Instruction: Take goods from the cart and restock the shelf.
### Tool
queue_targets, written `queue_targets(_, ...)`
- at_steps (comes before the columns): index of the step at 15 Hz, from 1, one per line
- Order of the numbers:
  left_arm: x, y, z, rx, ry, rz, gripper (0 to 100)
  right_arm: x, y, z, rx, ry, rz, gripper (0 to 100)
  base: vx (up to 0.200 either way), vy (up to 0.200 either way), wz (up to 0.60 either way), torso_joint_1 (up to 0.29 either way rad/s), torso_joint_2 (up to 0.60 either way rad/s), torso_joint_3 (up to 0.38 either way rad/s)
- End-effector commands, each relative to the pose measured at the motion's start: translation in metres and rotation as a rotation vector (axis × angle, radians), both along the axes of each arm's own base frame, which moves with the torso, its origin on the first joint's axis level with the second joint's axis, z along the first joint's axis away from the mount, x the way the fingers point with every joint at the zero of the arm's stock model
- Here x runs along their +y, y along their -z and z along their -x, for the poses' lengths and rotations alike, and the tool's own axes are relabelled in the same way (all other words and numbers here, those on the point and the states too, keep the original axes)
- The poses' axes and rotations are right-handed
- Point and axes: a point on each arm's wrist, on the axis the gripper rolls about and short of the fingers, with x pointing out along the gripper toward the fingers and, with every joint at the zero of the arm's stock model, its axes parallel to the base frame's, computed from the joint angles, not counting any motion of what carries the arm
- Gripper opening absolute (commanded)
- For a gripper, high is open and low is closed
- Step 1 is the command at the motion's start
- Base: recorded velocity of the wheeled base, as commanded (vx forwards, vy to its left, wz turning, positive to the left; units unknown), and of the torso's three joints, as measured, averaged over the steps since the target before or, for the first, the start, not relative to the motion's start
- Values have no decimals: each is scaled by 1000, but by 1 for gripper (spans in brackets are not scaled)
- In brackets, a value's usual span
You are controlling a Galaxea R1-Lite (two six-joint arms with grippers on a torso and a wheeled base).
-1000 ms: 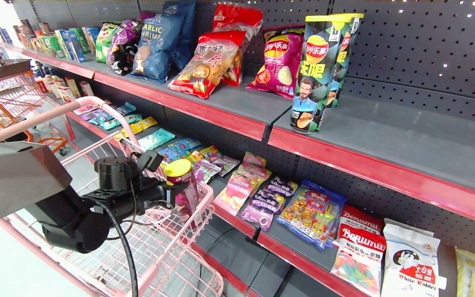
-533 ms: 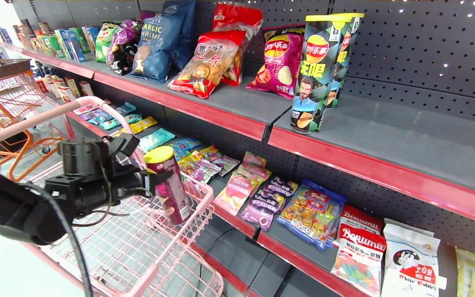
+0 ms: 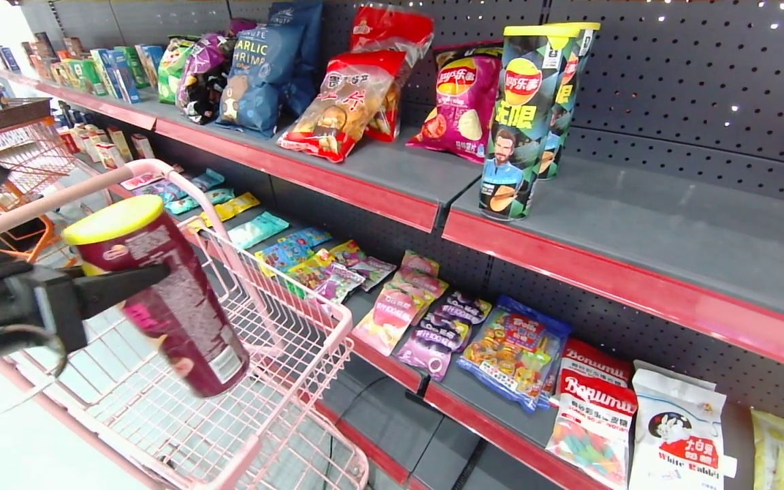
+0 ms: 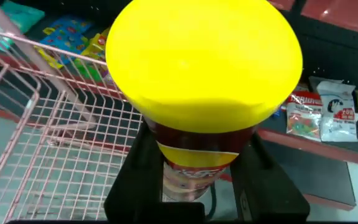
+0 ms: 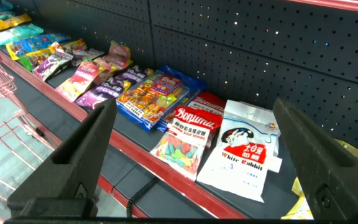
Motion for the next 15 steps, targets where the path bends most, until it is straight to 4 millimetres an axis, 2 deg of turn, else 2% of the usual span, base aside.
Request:
queue_targets(1,13,-11,91,-148,-135,-14,0,0,0,0,1,-2,2,100,0,0,0,0,0,0)
queue_targets(5,21,11,125,-221,-404,-112,0,0,0,0,0,-2,-1,100,0,0,0,48,-151,-98)
queue_targets(9,22,20,142,-242,-415,-155,0,0,0,0,1,-1,-1,100,0,0,0,177,-489,-316)
queue_targets(15,22,19,151,-274,-404,-150,0,0,0,0,1,-1,-1,100,0,0,0,231,-589,-360)
